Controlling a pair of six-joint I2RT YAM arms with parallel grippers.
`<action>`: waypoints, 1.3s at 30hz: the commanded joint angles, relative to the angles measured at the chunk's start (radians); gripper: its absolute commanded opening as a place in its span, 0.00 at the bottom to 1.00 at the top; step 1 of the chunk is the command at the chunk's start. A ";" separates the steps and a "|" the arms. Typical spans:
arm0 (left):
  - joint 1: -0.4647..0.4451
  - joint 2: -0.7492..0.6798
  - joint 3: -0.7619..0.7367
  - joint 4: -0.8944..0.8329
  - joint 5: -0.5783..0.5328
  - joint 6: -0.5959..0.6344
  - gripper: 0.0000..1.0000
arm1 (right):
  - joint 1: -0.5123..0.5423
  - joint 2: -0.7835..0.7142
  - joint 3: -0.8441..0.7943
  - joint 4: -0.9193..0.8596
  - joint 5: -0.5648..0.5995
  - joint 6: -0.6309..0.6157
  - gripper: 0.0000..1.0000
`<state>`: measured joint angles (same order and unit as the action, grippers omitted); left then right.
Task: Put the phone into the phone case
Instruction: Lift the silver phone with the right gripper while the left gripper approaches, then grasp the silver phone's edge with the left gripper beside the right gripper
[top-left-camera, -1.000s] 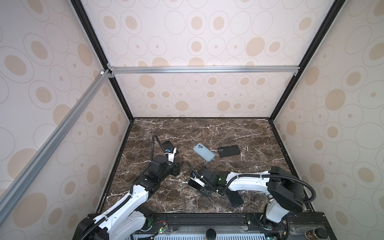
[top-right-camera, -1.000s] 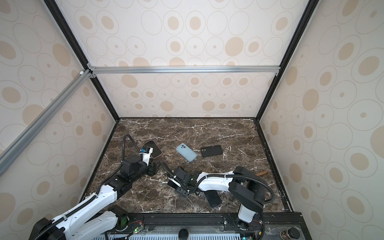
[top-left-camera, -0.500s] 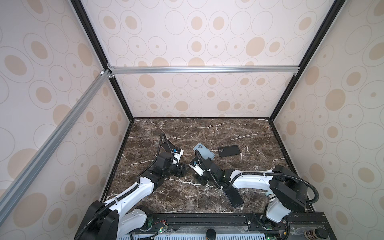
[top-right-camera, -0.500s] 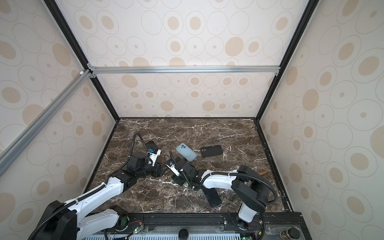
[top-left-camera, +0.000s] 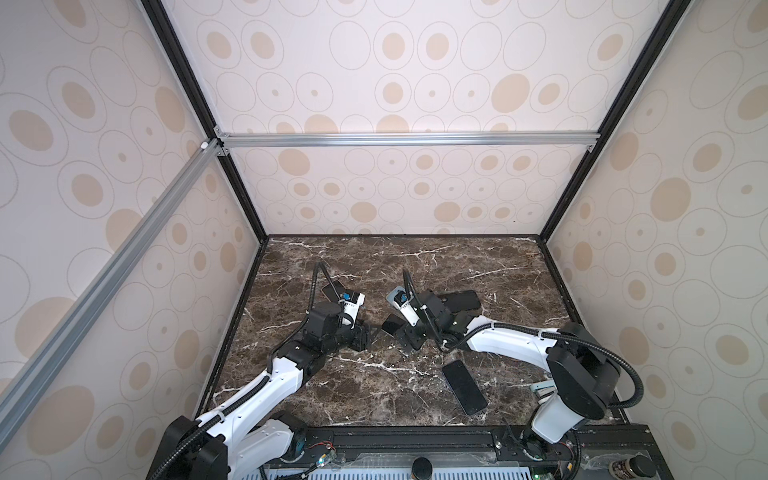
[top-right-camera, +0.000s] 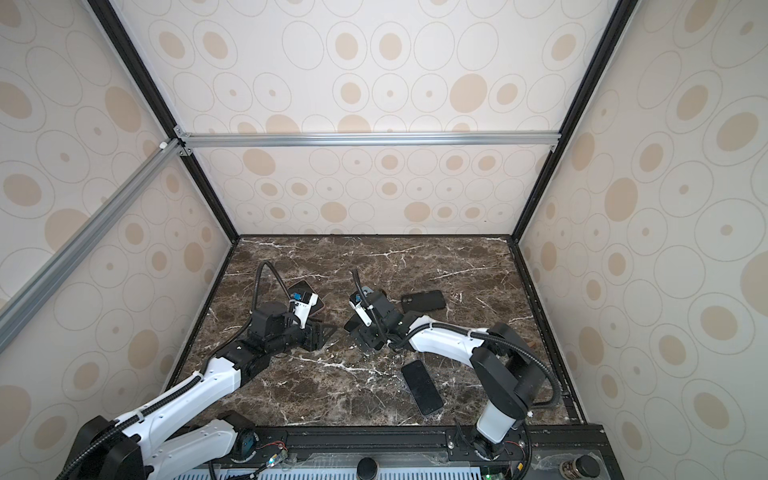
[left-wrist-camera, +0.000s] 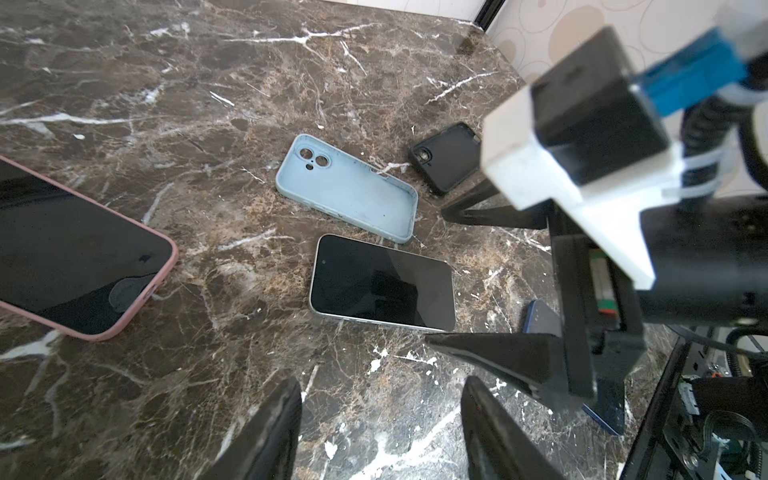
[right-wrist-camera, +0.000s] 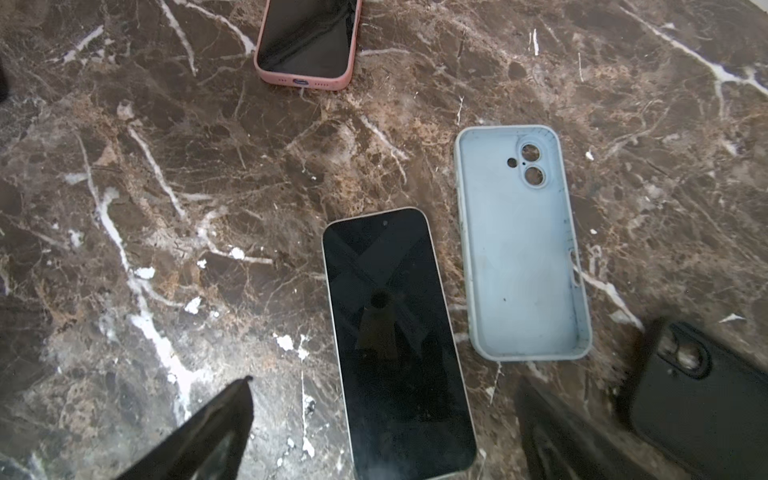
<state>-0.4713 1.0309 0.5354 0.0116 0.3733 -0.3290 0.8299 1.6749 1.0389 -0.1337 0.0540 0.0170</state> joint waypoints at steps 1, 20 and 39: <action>0.000 -0.009 0.011 0.001 -0.014 -0.001 0.62 | -0.023 0.072 0.067 -0.167 -0.021 0.021 0.99; 0.000 0.017 0.019 -0.007 -0.007 0.000 0.62 | -0.059 0.236 0.242 -0.367 -0.120 0.007 0.94; 0.000 0.020 0.021 -0.010 -0.003 0.002 0.62 | -0.041 0.407 0.413 -0.533 -0.097 -0.038 0.85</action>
<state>-0.4713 1.0492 0.5350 0.0109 0.3687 -0.3290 0.7750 2.0369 1.4277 -0.5961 -0.0505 0.0021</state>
